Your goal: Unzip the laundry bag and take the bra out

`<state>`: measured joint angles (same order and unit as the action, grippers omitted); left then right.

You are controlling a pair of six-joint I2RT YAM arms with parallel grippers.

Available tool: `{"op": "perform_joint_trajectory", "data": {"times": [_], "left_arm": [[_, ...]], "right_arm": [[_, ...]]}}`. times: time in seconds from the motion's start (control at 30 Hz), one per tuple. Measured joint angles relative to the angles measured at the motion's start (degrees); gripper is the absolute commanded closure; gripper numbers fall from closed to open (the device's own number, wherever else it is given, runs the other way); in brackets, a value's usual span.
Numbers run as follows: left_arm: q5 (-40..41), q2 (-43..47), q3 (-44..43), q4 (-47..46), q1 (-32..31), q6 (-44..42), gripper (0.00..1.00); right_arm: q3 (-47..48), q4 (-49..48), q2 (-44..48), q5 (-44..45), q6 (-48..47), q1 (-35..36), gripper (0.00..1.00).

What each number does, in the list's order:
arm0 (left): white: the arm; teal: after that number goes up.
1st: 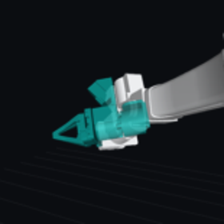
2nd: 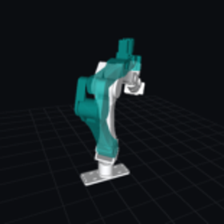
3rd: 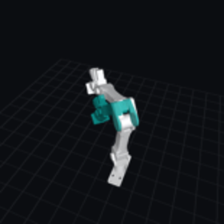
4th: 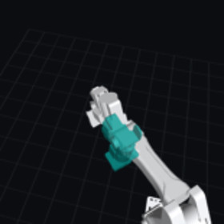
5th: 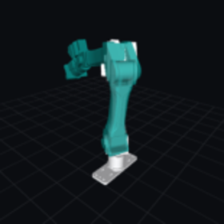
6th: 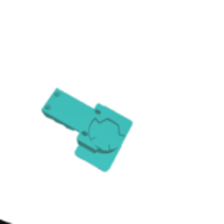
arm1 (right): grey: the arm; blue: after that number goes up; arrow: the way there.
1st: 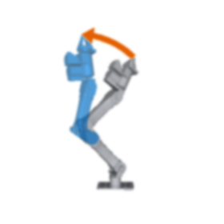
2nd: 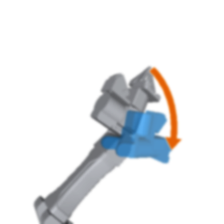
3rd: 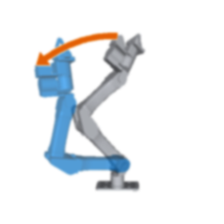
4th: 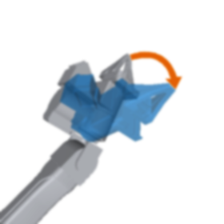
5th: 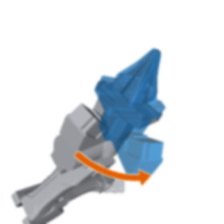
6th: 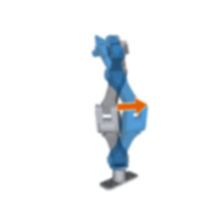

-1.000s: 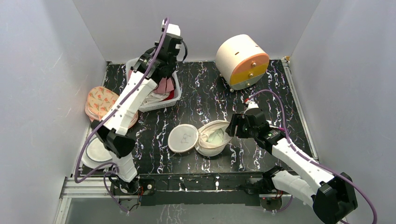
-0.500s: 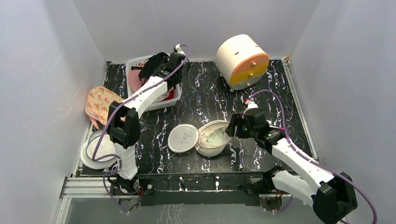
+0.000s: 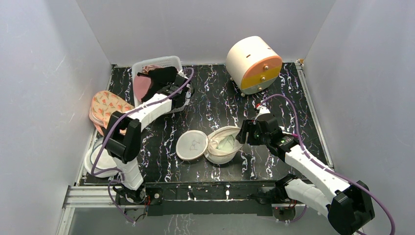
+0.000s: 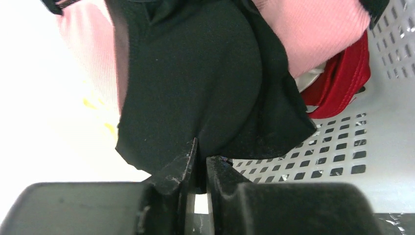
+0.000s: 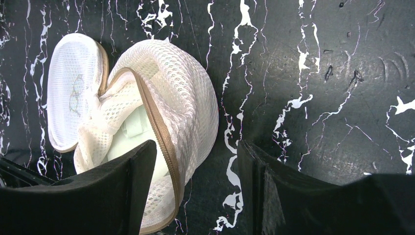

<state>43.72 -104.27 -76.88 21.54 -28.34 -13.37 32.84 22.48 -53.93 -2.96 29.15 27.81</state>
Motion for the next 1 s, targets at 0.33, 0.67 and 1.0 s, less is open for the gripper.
{"op": "perform_joint_trajectory", "data": {"times": [0.33,0.67,1.0], "left_arm": [[-0.26,2.93,-1.44,5.31,0.04,11.02,0.03],[-20.24,19.30,0.28,8.17,0.13,24.48,0.02],[-49.77,35.10,20.15,-7.87,-3.43,42.14,0.02]], "right_arm": [[-0.02,0.00,0.00,-0.90,0.09,0.00,0.39],[-1.46,-0.09,0.79,-2.27,1.66,0.00,0.36],[-5.97,-0.07,3.10,-2.82,5.97,0.00,0.48]]}}
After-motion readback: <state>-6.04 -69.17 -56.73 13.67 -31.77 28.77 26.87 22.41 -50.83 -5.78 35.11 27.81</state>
